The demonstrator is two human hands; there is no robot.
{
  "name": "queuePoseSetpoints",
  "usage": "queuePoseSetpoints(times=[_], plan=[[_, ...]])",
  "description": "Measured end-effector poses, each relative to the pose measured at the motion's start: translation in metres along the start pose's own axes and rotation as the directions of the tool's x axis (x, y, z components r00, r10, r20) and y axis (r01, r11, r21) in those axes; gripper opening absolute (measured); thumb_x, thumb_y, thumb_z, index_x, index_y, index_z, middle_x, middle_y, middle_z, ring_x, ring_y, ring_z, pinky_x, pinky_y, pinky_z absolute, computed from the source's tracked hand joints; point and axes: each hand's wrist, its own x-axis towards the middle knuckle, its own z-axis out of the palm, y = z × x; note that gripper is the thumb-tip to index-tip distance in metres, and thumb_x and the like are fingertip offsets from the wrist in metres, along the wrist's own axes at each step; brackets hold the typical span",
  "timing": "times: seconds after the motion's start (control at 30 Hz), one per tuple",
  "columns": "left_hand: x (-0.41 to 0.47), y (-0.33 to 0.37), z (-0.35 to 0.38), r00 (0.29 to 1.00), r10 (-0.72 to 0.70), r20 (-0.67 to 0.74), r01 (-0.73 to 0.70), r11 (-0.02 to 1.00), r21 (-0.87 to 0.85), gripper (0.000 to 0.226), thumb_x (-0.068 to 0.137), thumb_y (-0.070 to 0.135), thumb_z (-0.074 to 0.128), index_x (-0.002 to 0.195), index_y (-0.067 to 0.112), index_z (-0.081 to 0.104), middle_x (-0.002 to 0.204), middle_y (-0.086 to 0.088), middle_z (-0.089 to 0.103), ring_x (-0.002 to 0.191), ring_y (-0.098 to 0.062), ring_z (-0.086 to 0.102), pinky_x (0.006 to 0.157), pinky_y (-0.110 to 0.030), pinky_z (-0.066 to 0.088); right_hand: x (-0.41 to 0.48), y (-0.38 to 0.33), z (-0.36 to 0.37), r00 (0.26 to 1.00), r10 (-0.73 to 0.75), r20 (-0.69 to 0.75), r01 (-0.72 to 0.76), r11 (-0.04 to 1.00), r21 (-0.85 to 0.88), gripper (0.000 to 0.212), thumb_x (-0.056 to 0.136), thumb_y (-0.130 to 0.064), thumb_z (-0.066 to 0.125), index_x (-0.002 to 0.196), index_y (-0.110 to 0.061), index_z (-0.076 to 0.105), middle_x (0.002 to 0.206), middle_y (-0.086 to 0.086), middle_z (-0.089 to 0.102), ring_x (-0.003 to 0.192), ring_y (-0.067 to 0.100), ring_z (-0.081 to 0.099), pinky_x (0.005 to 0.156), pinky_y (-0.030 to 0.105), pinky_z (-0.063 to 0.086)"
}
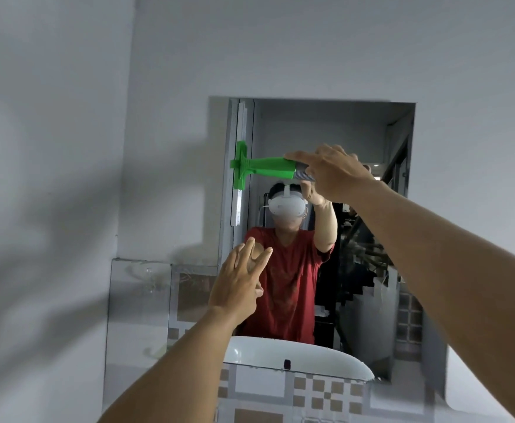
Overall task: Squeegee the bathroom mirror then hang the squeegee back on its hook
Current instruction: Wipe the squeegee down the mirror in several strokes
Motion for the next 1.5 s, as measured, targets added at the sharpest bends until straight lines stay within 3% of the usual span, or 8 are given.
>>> queuePoseSetpoints(times=[0.27, 0.57, 0.7, 0.8, 1.0, 1.33, 1.43, 1.5], plan=[[0.000, 0.000, -0.001, 1.000, -0.003, 0.005, 0.003, 1.000, -0.018, 0.092, 0.096, 0.025, 0.063, 0.162, 0.033, 0.000, 0.171, -0.013, -0.006, 0.157, -0.037, 0.001, 0.126, -0.046, 0.012, -0.039, 0.049, -0.021, 0.993, 0.121, -0.001, -0.121, 0.991, -0.058, 0.065, 0.098, -0.009, 0.048, 0.150, -0.046, 0.034, 0.119, 0.014, 0.055, 0.116, 0.037, 0.051, 0.094, 0.057, 0.049], [0.001, -0.004, -0.004, 1.000, -0.002, 0.029, 0.003, 1.000, -0.030, 0.092, 0.093, 0.026, 0.066, 0.163, 0.034, 0.006, 0.171, -0.012, -0.003, 0.156, -0.037, 0.005, 0.125, -0.047, 0.023, -0.085, 0.076, -0.014, 0.951, 0.301, -0.067, -0.295, 0.951, 0.089, 0.056, 0.101, -0.012, 0.049, 0.145, -0.044, 0.039, 0.122, 0.015, 0.056, 0.106, 0.038, 0.058, 0.084, 0.053, 0.057], [0.001, -0.008, -0.003, 1.000, 0.013, 0.028, -0.012, 0.999, -0.040, 0.096, 0.090, 0.021, 0.070, 0.163, 0.033, 0.008, 0.171, -0.014, 0.002, 0.156, -0.037, 0.007, 0.123, -0.050, 0.030, -0.107, 0.072, -0.003, 0.892, 0.444, -0.083, -0.421, 0.883, 0.208, 0.054, 0.101, -0.014, 0.046, 0.145, -0.044, 0.038, 0.118, 0.014, 0.058, 0.100, 0.039, 0.061, 0.081, 0.052, 0.058], [0.001, -0.007, -0.003, 1.000, 0.019, 0.017, -0.018, 0.997, -0.076, 0.097, 0.088, 0.017, 0.075, 0.163, 0.031, 0.014, 0.169, -0.017, 0.011, 0.155, -0.039, 0.013, 0.120, -0.052, 0.035, -0.125, 0.054, 0.008, 0.875, 0.476, -0.086, -0.440, 0.857, 0.270, 0.047, 0.100, -0.026, 0.040, 0.148, -0.030, 0.042, 0.114, 0.007, 0.059, 0.097, 0.030, 0.057, 0.079, 0.044, 0.054], [-0.012, -0.011, -0.005, 0.994, 0.070, -0.089, -0.076, 0.995, -0.068, 0.083, 0.080, 0.006, 0.077, 0.154, 0.016, 0.040, 0.158, -0.021, 0.034, 0.145, -0.040, 0.035, 0.114, -0.048, 0.044, -0.146, 0.015, 0.049, 0.776, 0.624, -0.094, -0.527, 0.722, 0.448, 0.058, 0.100, -0.005, 0.047, 0.151, -0.028, 0.035, 0.101, 0.012, 0.061, 0.090, 0.035, 0.063, 0.076, 0.048, 0.057], [-0.033, -0.025, 0.014, 0.998, 0.063, -0.005, -0.063, 0.996, -0.062, 0.075, 0.091, 0.011, 0.067, 0.157, 0.017, 0.031, 0.161, -0.019, 0.028, 0.142, -0.045, 0.034, 0.098, -0.052, 0.057, -0.169, -0.047, 0.106, 0.669, 0.742, 0.055, -0.614, 0.509, 0.603, 0.083, 0.094, -0.001, 0.057, 0.160, -0.030, 0.015, 0.093, 0.010, 0.068, 0.066, 0.015, 0.057, 0.049, 0.025, 0.037], [-0.032, -0.027, 0.017, 0.997, 0.069, 0.022, -0.069, 0.998, 0.002, 0.085, 0.086, 0.009, 0.072, 0.159, 0.016, 0.029, 0.162, -0.021, 0.024, 0.144, -0.044, 0.029, 0.106, -0.051, 0.051, -0.177, -0.062, 0.113, 0.649, 0.753, 0.110, -0.650, 0.473, 0.595, 0.087, 0.094, 0.001, 0.055, 0.161, -0.031, 0.008, 0.095, 0.012, 0.068, 0.072, 0.020, 0.059, 0.050, 0.028, 0.038], [-0.032, -0.028, 0.019, 0.996, 0.079, 0.034, -0.080, 0.996, 0.035, 0.087, 0.085, 0.007, 0.071, 0.160, 0.016, 0.027, 0.163, -0.022, 0.022, 0.147, -0.044, 0.026, 0.113, -0.052, 0.045, -0.179, -0.078, 0.114, 0.646, 0.750, 0.143, -0.648, 0.439, 0.622, 0.082, 0.097, -0.002, 0.051, 0.160, -0.030, 0.004, 0.097, 0.011, 0.068, 0.076, 0.024, 0.063, 0.057, 0.038, 0.050]])
